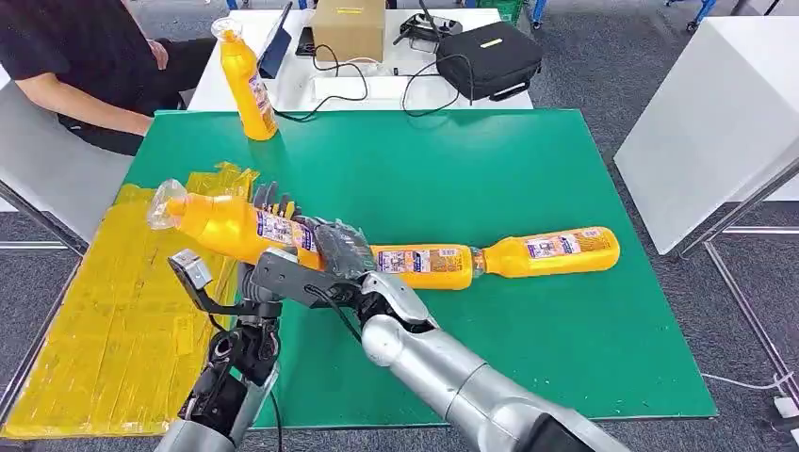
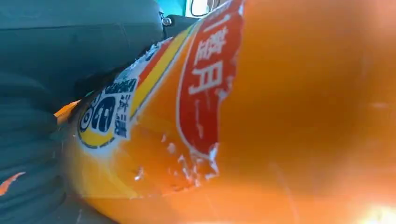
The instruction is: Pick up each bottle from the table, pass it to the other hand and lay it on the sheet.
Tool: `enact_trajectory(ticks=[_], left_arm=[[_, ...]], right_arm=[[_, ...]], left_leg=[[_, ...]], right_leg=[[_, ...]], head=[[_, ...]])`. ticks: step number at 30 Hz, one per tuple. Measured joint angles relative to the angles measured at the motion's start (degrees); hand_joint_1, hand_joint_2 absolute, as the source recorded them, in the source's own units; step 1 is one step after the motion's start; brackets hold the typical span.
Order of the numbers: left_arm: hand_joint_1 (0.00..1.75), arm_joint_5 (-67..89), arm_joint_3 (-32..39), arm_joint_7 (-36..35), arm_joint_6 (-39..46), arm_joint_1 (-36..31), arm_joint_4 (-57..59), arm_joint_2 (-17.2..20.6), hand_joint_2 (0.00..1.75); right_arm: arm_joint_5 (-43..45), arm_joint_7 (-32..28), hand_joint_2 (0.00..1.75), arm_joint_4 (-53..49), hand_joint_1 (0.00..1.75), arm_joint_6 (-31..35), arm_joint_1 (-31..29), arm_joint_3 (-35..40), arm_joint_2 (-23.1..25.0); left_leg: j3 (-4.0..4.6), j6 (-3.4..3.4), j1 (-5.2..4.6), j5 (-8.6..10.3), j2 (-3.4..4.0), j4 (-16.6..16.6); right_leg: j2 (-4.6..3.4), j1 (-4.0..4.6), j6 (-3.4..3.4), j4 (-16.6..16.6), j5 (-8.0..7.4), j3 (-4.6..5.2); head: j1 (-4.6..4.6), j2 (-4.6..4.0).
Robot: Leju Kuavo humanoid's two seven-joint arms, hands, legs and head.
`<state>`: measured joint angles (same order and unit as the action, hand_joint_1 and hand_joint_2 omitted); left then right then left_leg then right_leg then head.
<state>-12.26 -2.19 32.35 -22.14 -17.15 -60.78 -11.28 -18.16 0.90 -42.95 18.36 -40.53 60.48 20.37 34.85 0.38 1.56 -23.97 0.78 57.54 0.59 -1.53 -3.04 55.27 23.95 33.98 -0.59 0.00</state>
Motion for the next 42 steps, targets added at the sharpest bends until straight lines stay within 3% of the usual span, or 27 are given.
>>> enact_trajectory(ticks=[1,18,19,20,22,23,27,32,35,39,42], left_arm=[[1.75,0.0,0.0,0.0,0.0,0.0,0.0,0.0,1.75],[1.75,-1.0,0.9,-0.1,3.0,0.0,0.0,-0.3,1.75],[1.75,-0.9,0.9,0.1,3.4,0.0,0.0,-0.4,1.75],[1.75,-0.8,0.9,0.2,3.7,0.0,0.0,-0.5,1.75],[1.75,0.0,0.9,0.3,4.5,0.0,0.0,-0.6,1.75],[1.75,0.5,0.9,0.3,5.1,-0.1,0.0,-0.6,1.75],[1.75,2.4,1.0,1.0,7.2,-1.2,0.0,-0.6,1.75],[1.75,6.8,2.1,4.0,9.8,-1.0,-1.2,-0.3,1.75],[1.75,13.2,3.3,6.8,13.0,0.3,-2.8,0.1,1.75],[1.75,15.3,4.5,7.0,15.0,0.9,-4.6,0.2,1.75],[1.75,21.1,4.8,7.0,21.7,2.9,-8.7,0.2,1.75]], right_arm=[[0.0,0.0,1.75,0.1,1.75,0.0,-0.2,0.3,0.0],[1.0,-2.1,1.75,2.5,1.75,0.4,-1.5,2.1,0.0],[1.2,-2.5,1.75,2.7,1.43,0.5,-1.5,2.1,0.0],[1.2,-2.8,1.75,2.9,0.00,0.5,-1.5,2.0,0.0],[1.5,-3.2,1.75,3.4,0.00,0.6,-1.5,1.8,0.0],[1.5,-3.4,0.00,3.7,0.00,0.8,-1.5,1.7,0.0],[-0.7,-6.0,0.00,4.8,0.00,1.7,-0.9,0.6,0.0],[-13.9,-7.5,0.00,4.4,0.00,1.1,1.3,-5.5,0.0],[-23.5,-7.3,0.00,-0.8,0.00,-2.7,5.2,-13.1,-0.6],[-26.4,-7.1,0.00,-5.5,0.00,-4.4,8.1,-19.4,-1.1],[-28.8,-7.1,0.00,-12.0,0.00,-6.0,11.7,-23.8,-2.0]], left_leg=[[0.00,0.00,0.00,0.00,0.00,0.0],[0.01,0.00,0.00,0.00,0.01,0.0],[0.01,0.00,0.00,0.00,0.01,0.0],[0.01,0.00,0.00,0.00,0.01,0.0],[0.01,0.00,0.00,0.00,0.01,0.0],[0.01,0.00,0.00,0.00,0.01,0.0],[0.02,0.00,0.00,0.00,0.01,0.0],[0.05,0.00,0.01,0.00,-0.02,0.0],[0.08,0.00,0.00,0.00,-0.02,0.0],[0.12,0.00,0.00,0.00,-0.05,0.0],[0.11,0.00,0.00,0.00,-0.06,0.0]], right_leg=[[0.00,0.00,0.00,0.0,0.00,0.00],[-0.02,0.00,0.00,0.0,0.00,0.02],[-0.02,0.00,0.00,0.0,0.00,0.02],[-0.02,0.00,0.00,0.0,0.00,0.01],[-0.02,0.00,0.00,0.0,0.00,0.02],[-0.01,0.00,0.00,0.0,0.00,0.01],[-0.02,0.00,0.00,0.0,-0.01,0.01],[0.00,0.00,0.01,0.0,-0.01,0.01],[0.00,0.00,0.01,0.0,0.00,0.04],[0.03,0.00,0.01,0.0,-0.01,0.05],[0.04,0.00,0.01,0.0,-0.01,0.06]], head=[[-0.02,0.00],[-0.02,0.00],[-0.02,0.00],[0.00,0.00],[0.00,0.00],[-0.02,0.00],[0.00,0.00],[-0.02,0.00],[-0.02,0.00],[0.00,0.00],[0.00,0.00]])
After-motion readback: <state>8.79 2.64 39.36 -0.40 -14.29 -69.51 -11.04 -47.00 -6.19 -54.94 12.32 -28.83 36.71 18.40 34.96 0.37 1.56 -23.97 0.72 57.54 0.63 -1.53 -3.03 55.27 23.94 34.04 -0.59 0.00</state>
